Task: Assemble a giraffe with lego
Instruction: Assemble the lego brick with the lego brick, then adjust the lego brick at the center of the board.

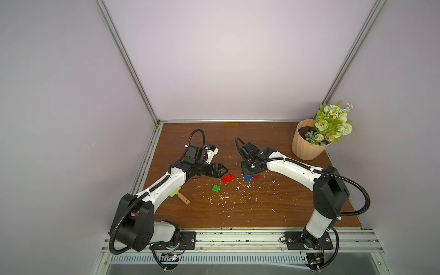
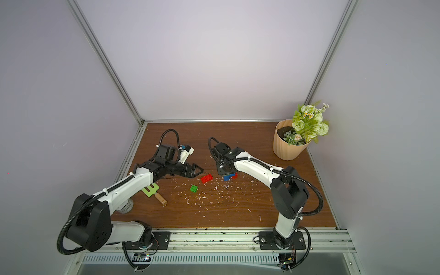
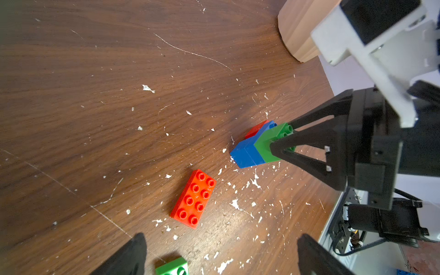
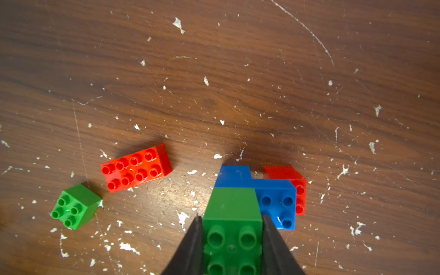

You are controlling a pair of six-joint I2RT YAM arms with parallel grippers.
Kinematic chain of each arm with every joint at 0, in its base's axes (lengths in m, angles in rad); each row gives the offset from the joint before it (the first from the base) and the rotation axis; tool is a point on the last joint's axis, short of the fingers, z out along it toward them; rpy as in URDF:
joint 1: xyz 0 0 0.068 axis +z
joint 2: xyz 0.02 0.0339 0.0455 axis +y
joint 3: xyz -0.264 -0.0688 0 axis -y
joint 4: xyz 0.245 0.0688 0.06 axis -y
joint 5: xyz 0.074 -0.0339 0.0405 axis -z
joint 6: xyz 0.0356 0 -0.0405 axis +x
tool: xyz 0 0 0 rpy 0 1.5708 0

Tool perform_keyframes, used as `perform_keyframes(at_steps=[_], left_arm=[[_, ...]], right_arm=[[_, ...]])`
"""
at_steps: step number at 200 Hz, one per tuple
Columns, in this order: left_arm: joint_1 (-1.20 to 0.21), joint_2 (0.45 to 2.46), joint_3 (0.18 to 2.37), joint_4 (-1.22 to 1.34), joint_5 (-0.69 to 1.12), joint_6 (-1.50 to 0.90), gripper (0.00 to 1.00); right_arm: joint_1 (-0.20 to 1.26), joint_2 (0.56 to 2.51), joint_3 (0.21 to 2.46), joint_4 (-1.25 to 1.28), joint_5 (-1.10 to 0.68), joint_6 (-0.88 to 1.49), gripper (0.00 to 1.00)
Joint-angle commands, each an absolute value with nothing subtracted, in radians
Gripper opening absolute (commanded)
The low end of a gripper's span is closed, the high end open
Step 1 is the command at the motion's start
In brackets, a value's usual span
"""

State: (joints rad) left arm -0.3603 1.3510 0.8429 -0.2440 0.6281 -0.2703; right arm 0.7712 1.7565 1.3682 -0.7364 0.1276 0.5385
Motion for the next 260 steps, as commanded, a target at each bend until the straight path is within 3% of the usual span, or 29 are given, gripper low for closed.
perform_keyframes(at_steps=[1,45,100,167,260], left_arm=[[-0.370,1.334,0.859,-0.250,0.644,-0.277,0.99],[-0.367,1.335,0.862,-0.250,0.646,-0.277,0.99],[-0.329,1.336,0.865,-0.251,0.642,-0.283,0.99],[-0.290,1.356,0.880,-0.274,0.614,-0.281,0.99],[-0.175,1.382,0.888,-0.289,0.566,-0.301,0.99]], right_arm=[[0.769,1.741,1.366,-0.722,0.128,0.529,0.36],[0.769,1.709,1.418,-0.721,0.171,0.505,0.58],[0.777,1.675,1.479,-0.709,0.138,0.447,0.76],[0.840,1.683,1.520,-0.668,0.035,0.371,0.83],[0.925,1.749,1.429,-0.539,0.019,0.344,0.81]])
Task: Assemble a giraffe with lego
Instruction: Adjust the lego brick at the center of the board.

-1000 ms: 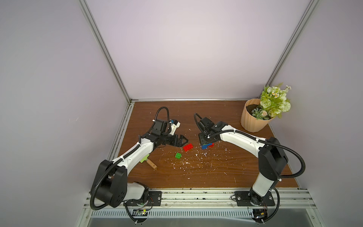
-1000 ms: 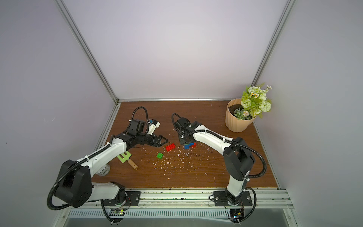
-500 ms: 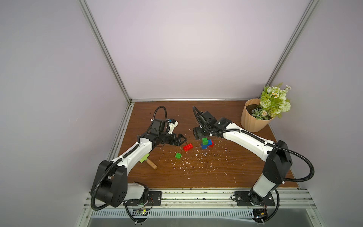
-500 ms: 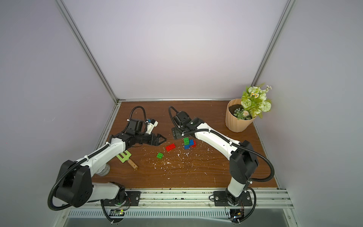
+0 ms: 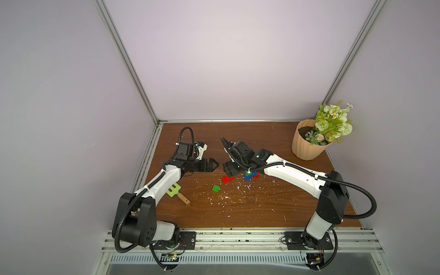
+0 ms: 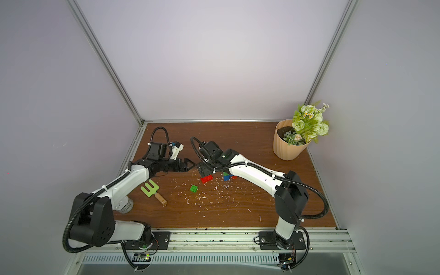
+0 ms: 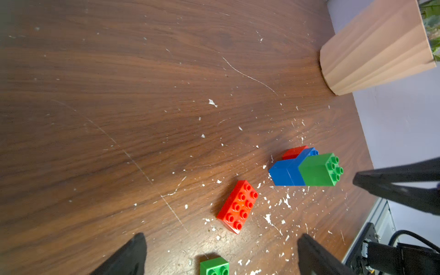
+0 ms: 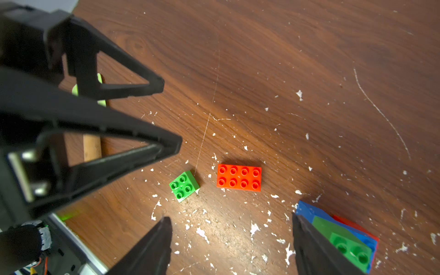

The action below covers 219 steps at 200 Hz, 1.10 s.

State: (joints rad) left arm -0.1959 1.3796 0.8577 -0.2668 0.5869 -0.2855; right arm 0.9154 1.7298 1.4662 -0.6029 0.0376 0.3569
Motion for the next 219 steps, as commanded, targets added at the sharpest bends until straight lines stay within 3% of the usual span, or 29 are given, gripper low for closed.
perform_keyframes(at_steps=[1,219], left_arm=[[-0.175,1.382,0.887,-0.290,0.564,-0.302,0.99],[-0.148,1.402,0.877,-0.291,0.547,-0.319,1.00]], right_arm=[[0.925,1.750,1.427,-0.537,0.019,0.343,0.81],[0.943,1.971,1.420,-0.416,0.072,0.308,0.82]])
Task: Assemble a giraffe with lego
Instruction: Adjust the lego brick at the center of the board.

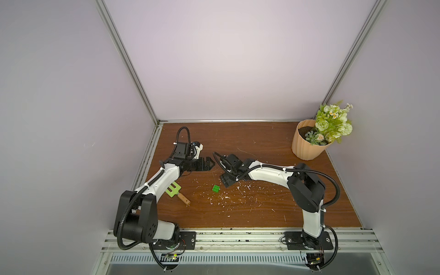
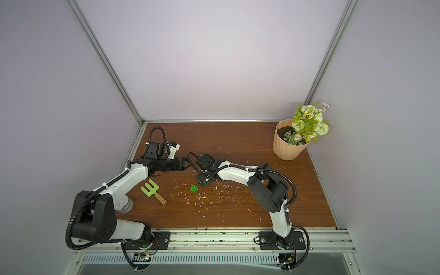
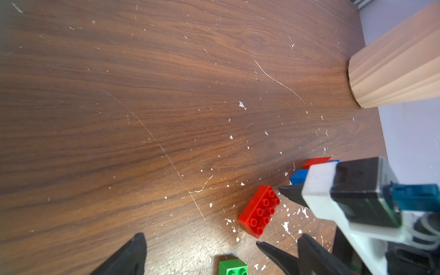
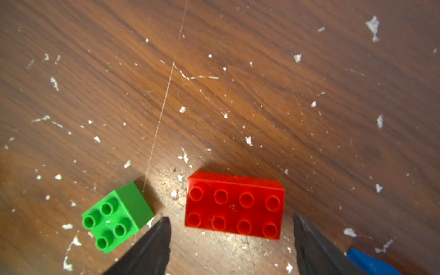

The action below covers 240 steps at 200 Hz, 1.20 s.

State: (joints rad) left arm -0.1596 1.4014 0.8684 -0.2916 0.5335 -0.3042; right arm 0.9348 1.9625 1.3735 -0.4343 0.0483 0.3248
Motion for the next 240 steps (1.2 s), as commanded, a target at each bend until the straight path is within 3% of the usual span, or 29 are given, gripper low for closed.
perform_keyframes(at_steps=[1,100,124,240], left_arm=[[-0.148,1.402,0.876,-0.291,0.548,-0.319,1.00],[-0.149,1.402,0.876,-0.293,0.545,-0.319,1.00],[-0.149,1.404,0.876,-0.295,0.546,-0.318,1.00],[-0.149,1.402,0.876,-0.296,0.549,-0.318,0.99]], right_arm=[[0.943,1.972,1.420,-0.416,0.072,0.307,0.82],[0.956,2.015,1.457,-0.432,0.114,0.300,0.74],[0.956,2.017,1.458,-0.440,0.111,0.295,0.80],[0.957,2.031,1.451,-0.428,0.063,0.265,0.80]])
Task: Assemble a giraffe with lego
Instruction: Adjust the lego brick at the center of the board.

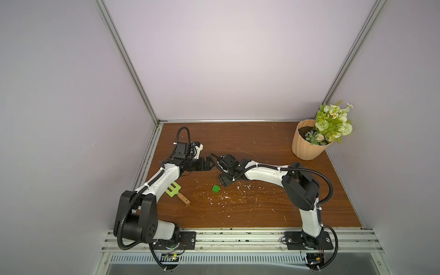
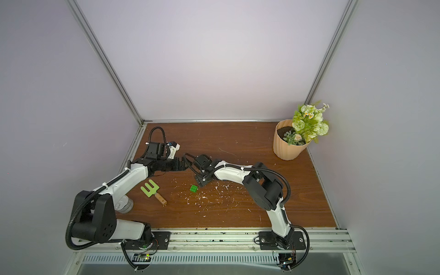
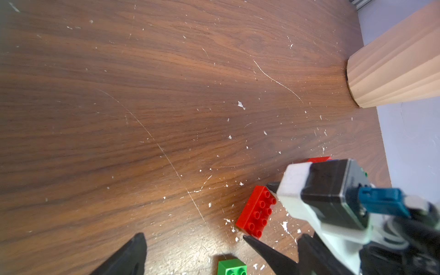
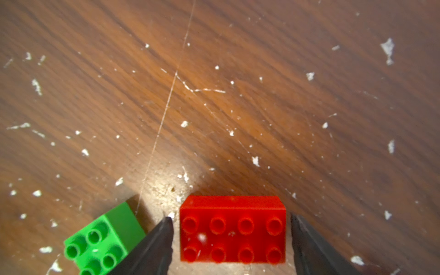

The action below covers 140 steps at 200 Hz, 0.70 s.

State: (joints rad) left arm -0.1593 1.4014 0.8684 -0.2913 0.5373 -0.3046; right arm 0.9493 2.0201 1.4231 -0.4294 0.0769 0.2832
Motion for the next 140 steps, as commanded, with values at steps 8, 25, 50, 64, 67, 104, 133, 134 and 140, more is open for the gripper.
perform_keyframes(at_steps=[8,25,50,64,67,104,133,134,140], left_arm=[[-0.149,1.402,0.875,-0.296,0.548,-0.318,1.00],[-0.149,1.404,0.875,-0.298,0.542,-0.317,0.99],[-0.148,1.414,0.883,-0.318,0.514,-0.314,1.00],[-0.148,1.410,0.881,-0.321,0.493,-0.315,1.00],[-0.148,1.410,0.882,-0.323,0.489,-0.316,1.00],[-0.149,1.409,0.883,-0.327,0.470,-0.316,0.99],[-0.146,1.422,0.889,-0.343,0.443,-0.316,0.99],[-0.145,1.422,0.888,-0.344,0.443,-0.317,0.99],[-0.146,1.423,0.889,-0.344,0.444,-0.318,1.00]], right_arm=[[0.958,2.031,1.448,-0.428,0.063,0.265,0.80],[0.957,2.031,1.444,-0.425,0.065,0.268,0.80],[0.956,2.031,1.438,-0.425,0.072,0.269,0.78],[0.957,2.033,1.439,-0.426,0.078,0.271,0.76],[0.957,2.034,1.439,-0.426,0.079,0.269,0.76],[0.957,2.038,1.442,-0.429,0.079,0.268,0.75],[0.957,2.039,1.445,-0.432,0.081,0.268,0.81],[0.956,2.038,1.444,-0.432,0.081,0.267,0.81],[0.957,2.037,1.443,-0.431,0.085,0.268,0.80]])
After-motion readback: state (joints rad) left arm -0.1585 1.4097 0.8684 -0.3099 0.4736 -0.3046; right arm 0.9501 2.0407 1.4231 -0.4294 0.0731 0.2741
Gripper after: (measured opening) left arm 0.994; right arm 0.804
